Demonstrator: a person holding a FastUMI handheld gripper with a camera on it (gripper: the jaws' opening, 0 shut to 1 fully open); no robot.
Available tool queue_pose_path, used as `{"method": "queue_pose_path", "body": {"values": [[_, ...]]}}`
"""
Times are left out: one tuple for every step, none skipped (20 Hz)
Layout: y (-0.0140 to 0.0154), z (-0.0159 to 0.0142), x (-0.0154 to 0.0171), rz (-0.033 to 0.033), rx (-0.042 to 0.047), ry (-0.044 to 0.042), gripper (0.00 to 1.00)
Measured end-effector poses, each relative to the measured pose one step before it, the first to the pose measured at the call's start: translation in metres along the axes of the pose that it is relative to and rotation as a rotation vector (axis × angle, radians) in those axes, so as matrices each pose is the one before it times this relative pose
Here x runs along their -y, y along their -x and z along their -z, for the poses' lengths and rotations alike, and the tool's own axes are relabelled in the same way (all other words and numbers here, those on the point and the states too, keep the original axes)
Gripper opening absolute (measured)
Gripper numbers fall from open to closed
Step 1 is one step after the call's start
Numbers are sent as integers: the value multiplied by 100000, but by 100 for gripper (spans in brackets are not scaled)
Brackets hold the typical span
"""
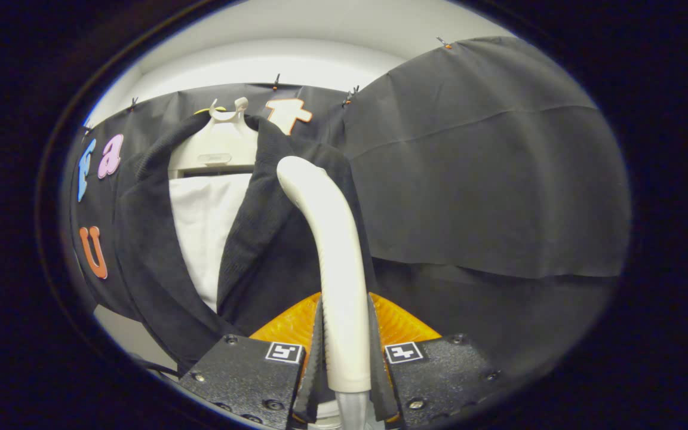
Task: Iron the clothes twice with a garment steamer, once on the left side and once on the right side.
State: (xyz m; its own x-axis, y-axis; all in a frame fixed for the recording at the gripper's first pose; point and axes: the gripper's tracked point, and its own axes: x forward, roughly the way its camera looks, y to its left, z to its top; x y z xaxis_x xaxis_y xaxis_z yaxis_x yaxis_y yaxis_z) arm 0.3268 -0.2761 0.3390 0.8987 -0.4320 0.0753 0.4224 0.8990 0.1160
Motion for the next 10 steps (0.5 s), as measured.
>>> {"method": "queue_pose_path", "body": {"values": [[-182, 393, 30, 260, -924, 881, 37], [-225, 391, -143, 115, -949, 650, 37], [-74, 601, 268, 229, -975, 1639, 37], [-91, 486, 174, 433, -950, 1698, 37], [58, 480, 18, -24, -857, 1087, 37], [-72, 314, -133, -224, -791, 783, 37], [-277, 278, -24, 85, -828, 895, 37], [-256, 162, -86, 61, -923, 1030, 37], [-149, 288, 33, 176, -822, 959, 37], [-178, 314, -106, 45, -819, 972, 37]]}}
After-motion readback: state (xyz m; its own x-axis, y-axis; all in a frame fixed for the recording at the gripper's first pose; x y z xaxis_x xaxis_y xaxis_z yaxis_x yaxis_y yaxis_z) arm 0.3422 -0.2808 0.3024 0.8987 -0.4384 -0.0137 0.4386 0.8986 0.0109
